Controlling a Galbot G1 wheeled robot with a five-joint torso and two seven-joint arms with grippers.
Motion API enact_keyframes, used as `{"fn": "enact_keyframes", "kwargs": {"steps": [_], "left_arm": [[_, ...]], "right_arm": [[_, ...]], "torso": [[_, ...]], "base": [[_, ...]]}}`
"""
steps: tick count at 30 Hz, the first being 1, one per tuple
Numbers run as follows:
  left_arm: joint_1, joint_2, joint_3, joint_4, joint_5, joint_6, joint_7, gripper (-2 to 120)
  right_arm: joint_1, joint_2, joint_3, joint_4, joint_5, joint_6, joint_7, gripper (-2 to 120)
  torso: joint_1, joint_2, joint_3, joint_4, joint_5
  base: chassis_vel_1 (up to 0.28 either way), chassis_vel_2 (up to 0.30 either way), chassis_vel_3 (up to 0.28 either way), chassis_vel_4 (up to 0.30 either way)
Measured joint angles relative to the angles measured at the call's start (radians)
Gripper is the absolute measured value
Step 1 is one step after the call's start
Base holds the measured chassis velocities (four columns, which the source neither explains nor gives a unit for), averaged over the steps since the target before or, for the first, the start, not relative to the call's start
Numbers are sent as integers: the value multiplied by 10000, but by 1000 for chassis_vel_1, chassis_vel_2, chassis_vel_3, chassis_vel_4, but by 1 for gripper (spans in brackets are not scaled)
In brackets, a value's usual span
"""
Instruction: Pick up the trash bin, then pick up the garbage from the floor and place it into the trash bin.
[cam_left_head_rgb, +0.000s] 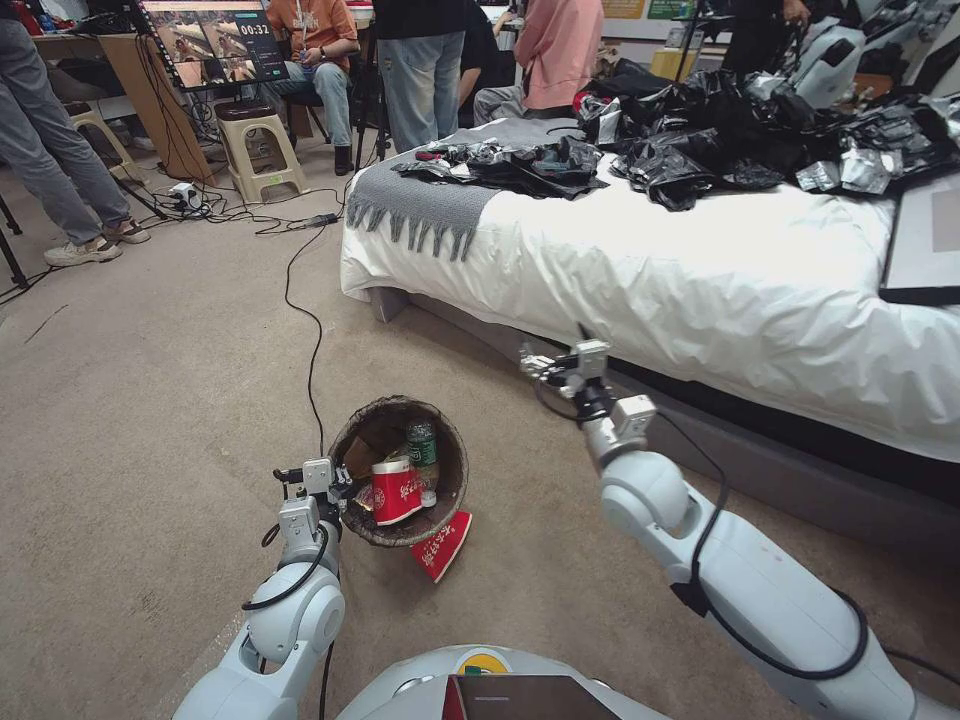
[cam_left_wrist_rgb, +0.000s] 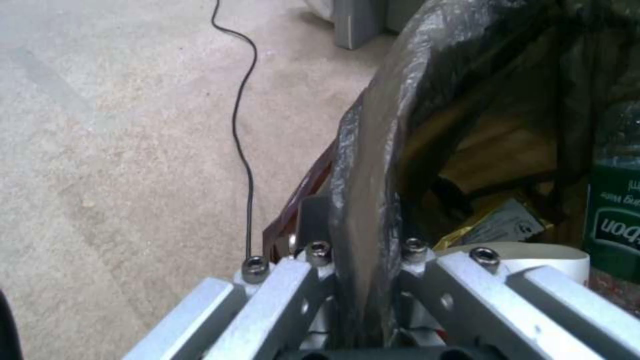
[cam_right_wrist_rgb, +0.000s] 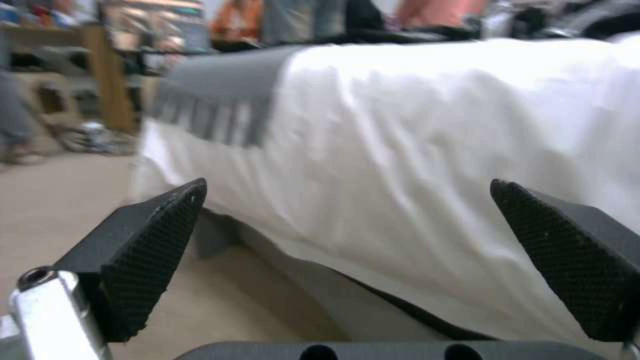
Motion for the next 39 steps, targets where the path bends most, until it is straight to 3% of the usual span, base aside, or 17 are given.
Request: {"fn": "enact_keyframes", "kwargs": {"steps": [6,12,39], "left_arm": [[-16,13,-52,57,6,-37,-5,0],[-30,-6,-54,84,-41,-55,-43,0],[126,-5,-68,-156,-243,-44,-151,0]], "right_arm": [[-1347,260,1188,-304,-594,42,-132,100],[-2147,500,1548,-600,-924,317,-313,100],[-2223,765,1121,-665,-1273,323,-281,100]], "torso": [[0,0,0,1,2],[0,0,0,1,1],[0,0,1,2,-2]], "base": [[0,0,0,0],[0,0,0,0],[21,22,24,23]]}}
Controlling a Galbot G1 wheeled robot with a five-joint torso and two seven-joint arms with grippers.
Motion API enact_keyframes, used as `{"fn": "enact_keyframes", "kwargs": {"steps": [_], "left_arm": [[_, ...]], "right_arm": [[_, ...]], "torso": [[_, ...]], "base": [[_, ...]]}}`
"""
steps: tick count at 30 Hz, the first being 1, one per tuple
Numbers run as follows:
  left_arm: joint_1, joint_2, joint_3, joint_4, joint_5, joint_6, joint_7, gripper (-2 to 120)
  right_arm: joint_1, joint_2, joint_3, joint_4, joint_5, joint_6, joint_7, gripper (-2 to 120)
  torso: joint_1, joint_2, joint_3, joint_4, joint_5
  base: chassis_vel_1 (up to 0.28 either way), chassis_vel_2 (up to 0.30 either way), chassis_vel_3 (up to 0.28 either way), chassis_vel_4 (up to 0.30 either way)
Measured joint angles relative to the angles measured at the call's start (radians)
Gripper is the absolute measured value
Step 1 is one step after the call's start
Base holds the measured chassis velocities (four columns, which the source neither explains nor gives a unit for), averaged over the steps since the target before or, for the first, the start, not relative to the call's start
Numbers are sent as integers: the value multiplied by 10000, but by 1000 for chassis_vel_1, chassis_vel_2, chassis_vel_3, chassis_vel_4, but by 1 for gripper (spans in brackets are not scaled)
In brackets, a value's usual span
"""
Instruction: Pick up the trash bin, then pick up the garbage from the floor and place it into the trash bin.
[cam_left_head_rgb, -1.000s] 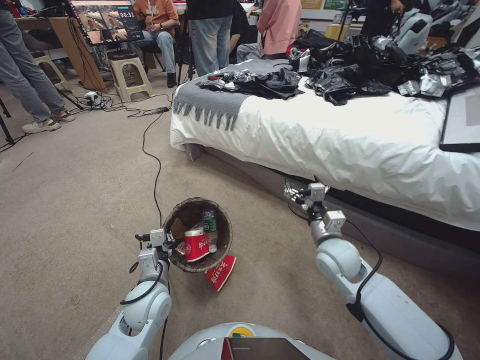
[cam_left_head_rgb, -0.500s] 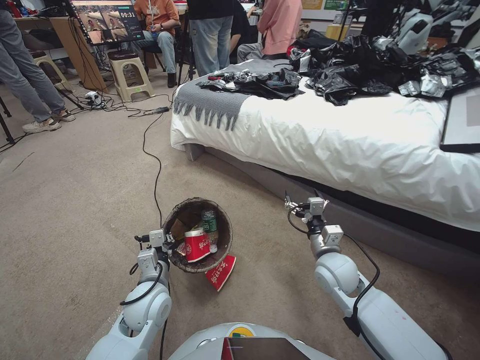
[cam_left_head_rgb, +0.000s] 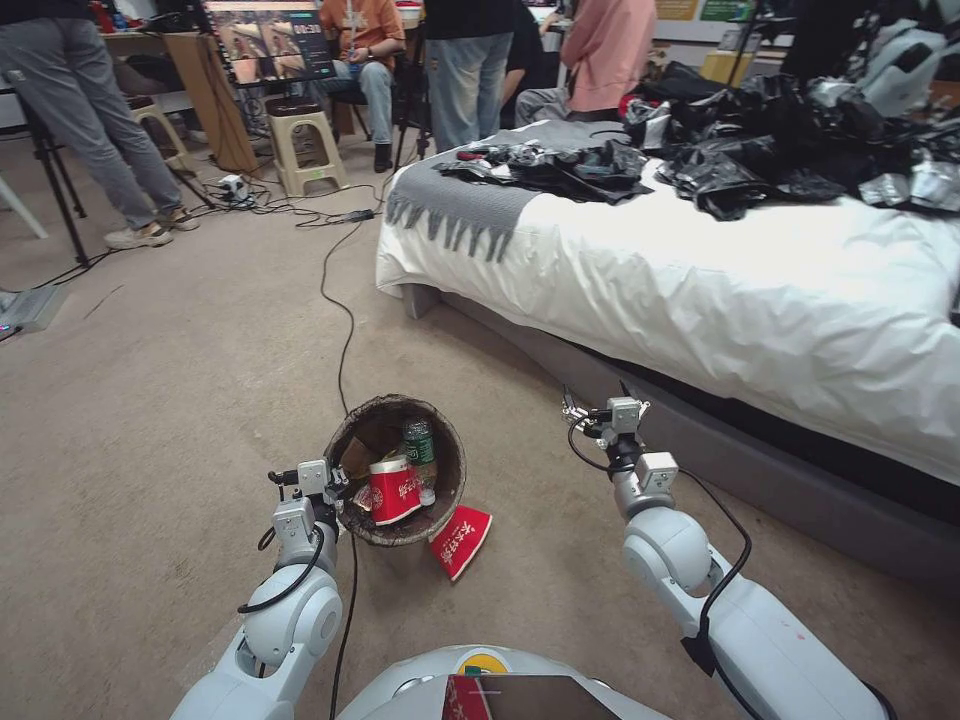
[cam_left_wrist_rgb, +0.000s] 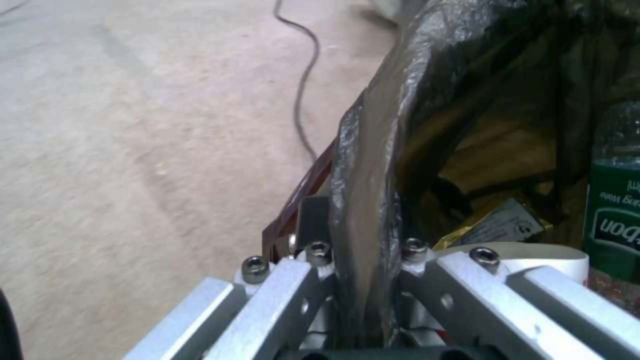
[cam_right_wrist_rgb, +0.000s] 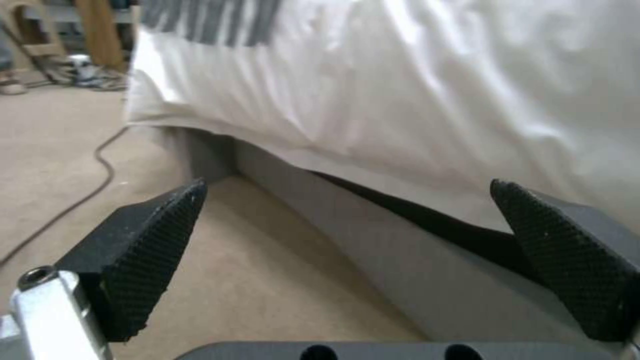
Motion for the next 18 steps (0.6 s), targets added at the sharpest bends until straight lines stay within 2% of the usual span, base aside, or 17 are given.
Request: {"fn": "enact_keyframes", "kwargs": {"steps": [12,18], "left_arm": [[27,-37,-23,-26,42,5,6,0],[22,-62,-28,-17,199,3,18,0]], "right_arm": [[218,24,-152,-25,11,-68,52,100],[321,20,-189,-71,46,-111,69,100]], "torso": [[0,0,0,0,0],[0,0,0,7,1]], "base": [[99,94,80,91],[86,84,97,66]]}}
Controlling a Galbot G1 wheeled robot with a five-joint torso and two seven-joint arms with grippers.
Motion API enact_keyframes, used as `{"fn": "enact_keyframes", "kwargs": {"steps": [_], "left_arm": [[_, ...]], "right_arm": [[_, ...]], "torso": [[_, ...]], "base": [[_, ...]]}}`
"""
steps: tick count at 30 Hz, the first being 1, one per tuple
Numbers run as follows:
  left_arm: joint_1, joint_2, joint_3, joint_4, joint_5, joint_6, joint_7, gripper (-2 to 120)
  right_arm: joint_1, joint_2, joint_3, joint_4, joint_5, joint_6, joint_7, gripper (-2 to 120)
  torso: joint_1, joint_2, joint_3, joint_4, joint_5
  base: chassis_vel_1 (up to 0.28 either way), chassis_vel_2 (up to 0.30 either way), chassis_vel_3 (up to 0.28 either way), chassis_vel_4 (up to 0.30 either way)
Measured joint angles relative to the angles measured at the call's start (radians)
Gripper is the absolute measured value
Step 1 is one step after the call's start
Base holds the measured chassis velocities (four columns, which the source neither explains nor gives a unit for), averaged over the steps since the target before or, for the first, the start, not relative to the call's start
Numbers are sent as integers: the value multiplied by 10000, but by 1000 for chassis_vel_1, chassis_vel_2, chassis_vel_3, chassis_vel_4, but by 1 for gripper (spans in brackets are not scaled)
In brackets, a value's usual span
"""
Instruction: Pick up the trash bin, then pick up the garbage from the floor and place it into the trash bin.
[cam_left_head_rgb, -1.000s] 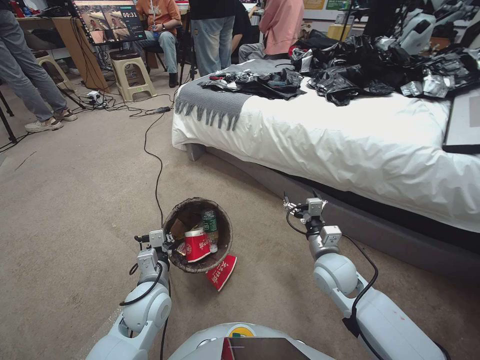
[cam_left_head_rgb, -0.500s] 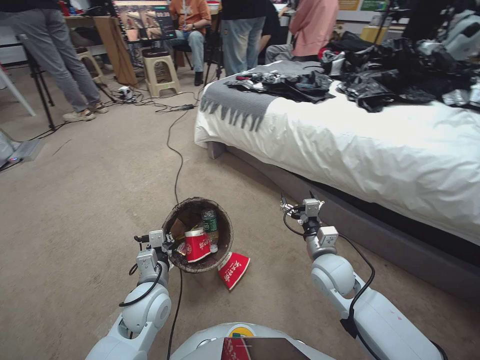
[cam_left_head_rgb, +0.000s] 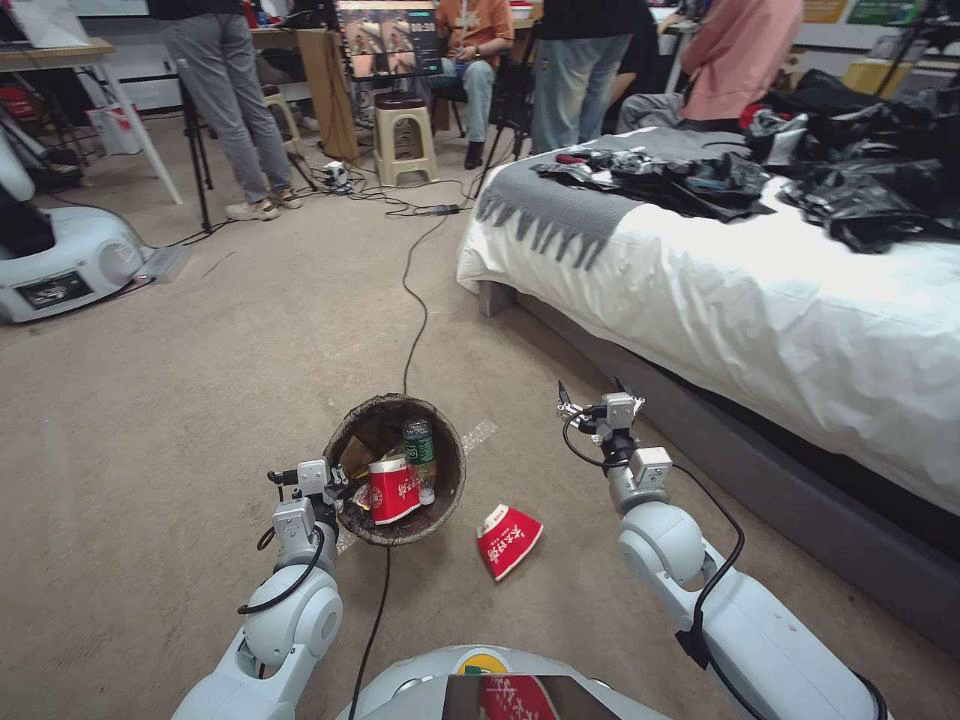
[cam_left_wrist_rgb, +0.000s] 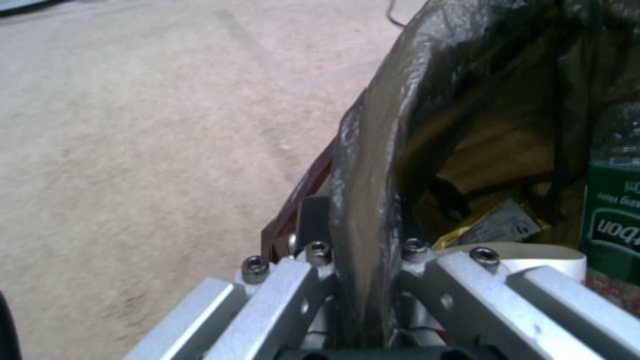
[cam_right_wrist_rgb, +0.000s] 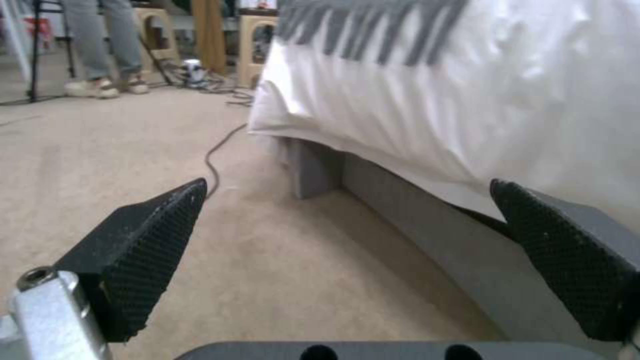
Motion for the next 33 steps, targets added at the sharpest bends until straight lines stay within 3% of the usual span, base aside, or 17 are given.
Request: {"fn": "enact_keyframes", "kwargs": {"steps": [7,29,33], "left_arm": [[-18,-55,27,35,46,-2,28,0],[-59,-34,37,62,49,-6,42,0],[-74,-25,46,84,48,-11,49,0]], "right_arm": [[41,-198,-63,-16,338,-386,-16,100],[289,-809,-528,-151,933,-872,-166,100],[592,-944,-1015,-98,1697,-1461,196,100]], "torso": [[0,0,0,-11,0],[0,0,0,-7,-1],[0,0,0,-11,-3]], "base": [[3,5,9,4],[0,0,0,0],[0,0,0,0]]}}
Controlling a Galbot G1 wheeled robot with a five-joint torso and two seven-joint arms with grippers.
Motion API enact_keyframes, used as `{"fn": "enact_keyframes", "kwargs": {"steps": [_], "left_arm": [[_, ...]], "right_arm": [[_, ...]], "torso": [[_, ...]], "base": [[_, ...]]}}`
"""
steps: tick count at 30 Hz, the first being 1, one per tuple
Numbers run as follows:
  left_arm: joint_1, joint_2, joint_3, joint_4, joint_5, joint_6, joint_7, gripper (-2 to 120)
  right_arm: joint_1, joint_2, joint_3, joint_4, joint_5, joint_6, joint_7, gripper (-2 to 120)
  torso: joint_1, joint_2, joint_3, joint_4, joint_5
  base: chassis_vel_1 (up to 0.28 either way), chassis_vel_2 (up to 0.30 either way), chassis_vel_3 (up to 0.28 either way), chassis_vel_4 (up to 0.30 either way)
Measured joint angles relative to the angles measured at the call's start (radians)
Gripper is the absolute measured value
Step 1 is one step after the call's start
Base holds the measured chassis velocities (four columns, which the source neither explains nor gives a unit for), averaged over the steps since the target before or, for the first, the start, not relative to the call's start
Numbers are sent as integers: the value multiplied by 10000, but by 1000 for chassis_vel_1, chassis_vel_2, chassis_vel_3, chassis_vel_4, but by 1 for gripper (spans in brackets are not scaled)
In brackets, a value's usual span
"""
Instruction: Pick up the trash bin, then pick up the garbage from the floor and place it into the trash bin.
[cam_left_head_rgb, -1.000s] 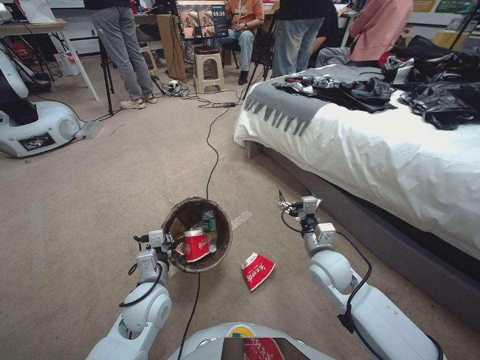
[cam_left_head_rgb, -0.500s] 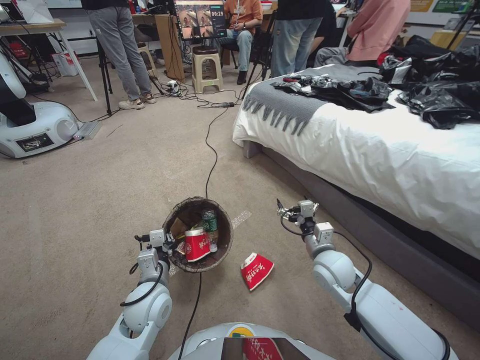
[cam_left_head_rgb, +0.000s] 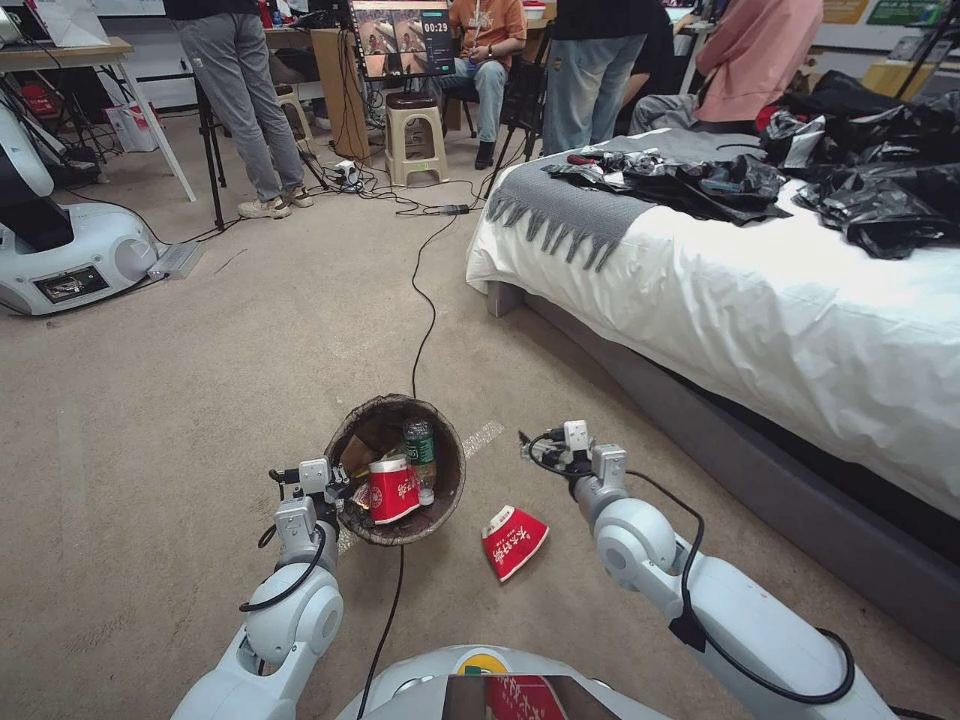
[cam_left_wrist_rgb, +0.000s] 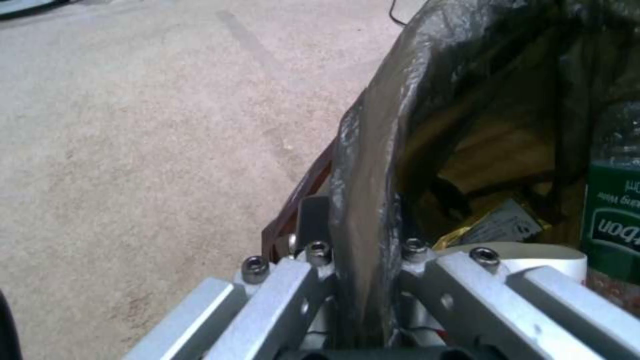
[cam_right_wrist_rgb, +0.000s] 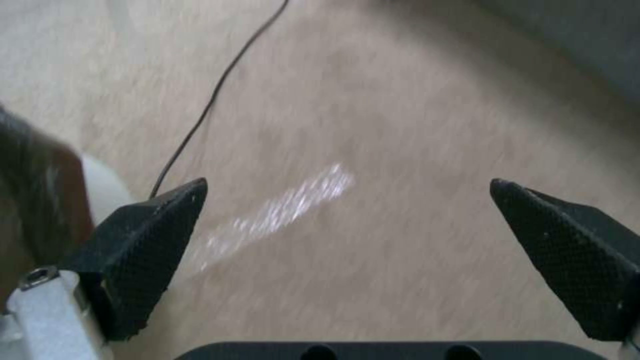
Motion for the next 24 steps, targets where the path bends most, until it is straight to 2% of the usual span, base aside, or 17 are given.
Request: {"fn": "enact_keyframes", "kwargs": {"steps": [2,5,6,7,10,14,16,24], "left_arm": [[-20,33,19,17,-12,-2,2,0],[-16,59,12,17,-21,-3,1,0],[2,114,-31,7,-38,-3,-3,0],[2,114,-31,7,-38,-3,-3,0],[53,167,-115,-47,-77,-3,-23,0],[103,173,-171,-88,-101,-3,-30,0],[172,180,-218,-108,-104,-11,-34,0],[170,131,-225,-109,-73,-22,-37,0]], "right_arm": [[617,24,-927,-16,1560,-793,475,100],[764,77,-1188,-52,2048,-1019,620,100],[968,162,-1518,-132,2829,-1422,752,100],[968,162,-1518,-132,2829,-1422,752,100],[1411,409,-1931,-349,4253,-2103,849,100],[1681,564,-2082,-582,4734,-2310,858,100],[2038,814,-2272,-908,5419,-2583,943,100],[2428,1424,-2477,-1530,6212,-2871,1423,100]], "torso": [[0,0,0,7,1],[0,0,1,7,2],[0,0,1,3,0],[0,0,1,3,0],[0,0,0,5,1],[0,0,1,5,1],[0,0,1,5,0],[0,0,1,5,2]], "base": [[0,0,0,0],[0,0,0,0],[0,0,0,0],[0,0,0,0],[0,0,0,0],[0,0,0,0],[0,0,0,0],[0,0,0,0]]}}
